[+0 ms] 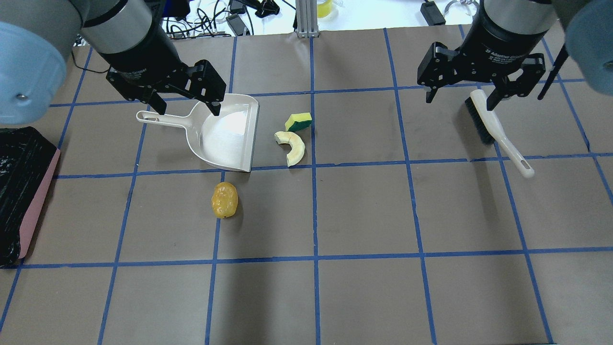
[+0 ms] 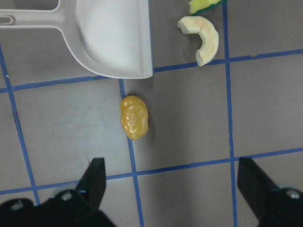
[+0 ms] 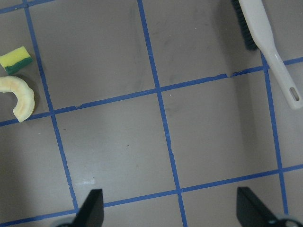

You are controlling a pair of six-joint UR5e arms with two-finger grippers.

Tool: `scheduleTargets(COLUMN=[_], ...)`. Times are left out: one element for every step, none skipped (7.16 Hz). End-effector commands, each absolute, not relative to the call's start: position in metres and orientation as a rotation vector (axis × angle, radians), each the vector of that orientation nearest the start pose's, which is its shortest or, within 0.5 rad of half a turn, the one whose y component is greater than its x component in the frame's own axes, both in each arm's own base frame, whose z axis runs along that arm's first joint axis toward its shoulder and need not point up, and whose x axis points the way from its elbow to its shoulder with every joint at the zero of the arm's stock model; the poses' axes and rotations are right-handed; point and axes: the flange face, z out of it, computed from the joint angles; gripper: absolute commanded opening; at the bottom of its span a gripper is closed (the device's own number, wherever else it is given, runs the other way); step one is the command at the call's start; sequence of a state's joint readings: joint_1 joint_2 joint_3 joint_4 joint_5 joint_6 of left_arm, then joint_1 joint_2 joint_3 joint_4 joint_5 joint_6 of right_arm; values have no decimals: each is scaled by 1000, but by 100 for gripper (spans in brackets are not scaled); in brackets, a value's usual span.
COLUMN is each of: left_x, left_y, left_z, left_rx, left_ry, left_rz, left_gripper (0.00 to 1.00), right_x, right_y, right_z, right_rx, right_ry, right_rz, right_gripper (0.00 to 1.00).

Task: Sweep and dump trash into bin
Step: 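Lower the left gripper onto the dustpan handle while the right reaches for the brush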

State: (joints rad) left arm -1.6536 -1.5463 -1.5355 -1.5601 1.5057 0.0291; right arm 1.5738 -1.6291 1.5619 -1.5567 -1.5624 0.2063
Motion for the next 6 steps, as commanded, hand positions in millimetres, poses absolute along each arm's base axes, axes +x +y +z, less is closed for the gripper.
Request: scheduleTargets(left_x=[-179, -179, -175, -170, -169, -168], left_y=[-474, -475, -480, -485, -495, -506], left_z=[519, 520, 521, 516, 503, 484], left_rx=[183, 183, 170, 289, 468, 589], left_ry=[3199, 3199, 3200, 3191, 3171, 3144], left_rz=[-110, -127, -155, -158, -131, -94], left_gripper=[100, 100, 100, 100, 100, 100], right_x=[135, 134, 133, 127, 121, 97], right_y=[-470, -469, -472, -475, -476, -481], right_z=[520, 517, 515, 515, 516, 515], right_rx=[292, 297, 297, 302, 70, -37], right_ry=[3116, 3118, 3119, 3116, 3135, 3170], right_rz=[-83, -54, -59, -69, -82, -77], right_gripper=[100, 100, 100, 100, 100, 100])
